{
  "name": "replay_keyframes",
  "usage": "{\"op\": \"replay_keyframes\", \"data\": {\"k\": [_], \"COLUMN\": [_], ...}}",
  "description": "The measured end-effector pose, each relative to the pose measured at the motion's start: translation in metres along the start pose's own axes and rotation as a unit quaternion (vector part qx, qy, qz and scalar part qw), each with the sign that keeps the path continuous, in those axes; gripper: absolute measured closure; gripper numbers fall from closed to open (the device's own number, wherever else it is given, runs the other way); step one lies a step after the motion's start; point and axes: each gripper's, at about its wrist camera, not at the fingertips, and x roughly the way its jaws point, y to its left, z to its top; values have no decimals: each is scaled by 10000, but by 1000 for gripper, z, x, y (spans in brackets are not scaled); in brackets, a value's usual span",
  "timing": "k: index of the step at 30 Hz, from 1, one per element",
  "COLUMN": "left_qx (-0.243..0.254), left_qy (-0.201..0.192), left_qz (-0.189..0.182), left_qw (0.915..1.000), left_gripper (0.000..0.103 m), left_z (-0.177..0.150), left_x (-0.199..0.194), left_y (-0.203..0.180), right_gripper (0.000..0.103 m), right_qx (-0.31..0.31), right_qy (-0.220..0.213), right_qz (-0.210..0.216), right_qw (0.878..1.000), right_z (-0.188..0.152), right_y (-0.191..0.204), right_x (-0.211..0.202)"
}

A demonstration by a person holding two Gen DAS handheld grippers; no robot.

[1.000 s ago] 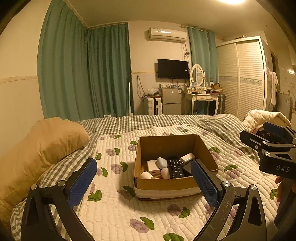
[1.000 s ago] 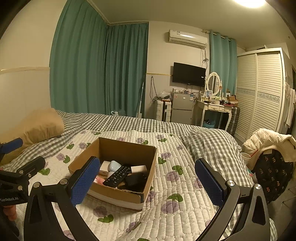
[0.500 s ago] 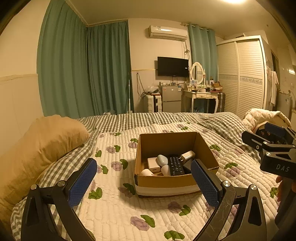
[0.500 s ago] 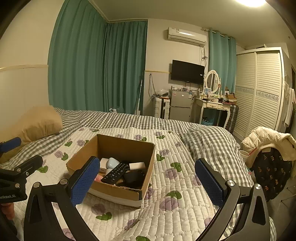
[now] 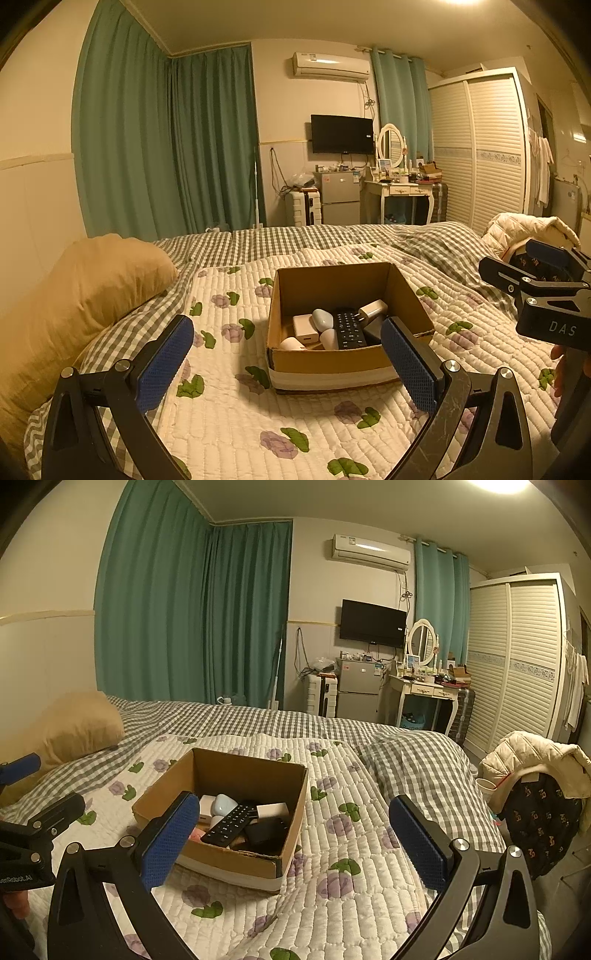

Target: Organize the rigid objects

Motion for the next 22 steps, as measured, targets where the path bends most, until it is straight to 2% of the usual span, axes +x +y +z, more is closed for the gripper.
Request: {"op": "replay_keyframes", "data": {"k": [22], "left_qx": [-3], "left_qy": [65], "left_qz": [16], "left_qw": [10000], "left_gripper": [0], "left_z": [-1], "left_x": [2], "left_y": [2], "right_gripper": [0], "right_qx": [-15], "right_qy": [69], "right_qz": [14], "right_qw": [10000], "right_z": [-1], "right_y": [4], "right_x": [-1]}}
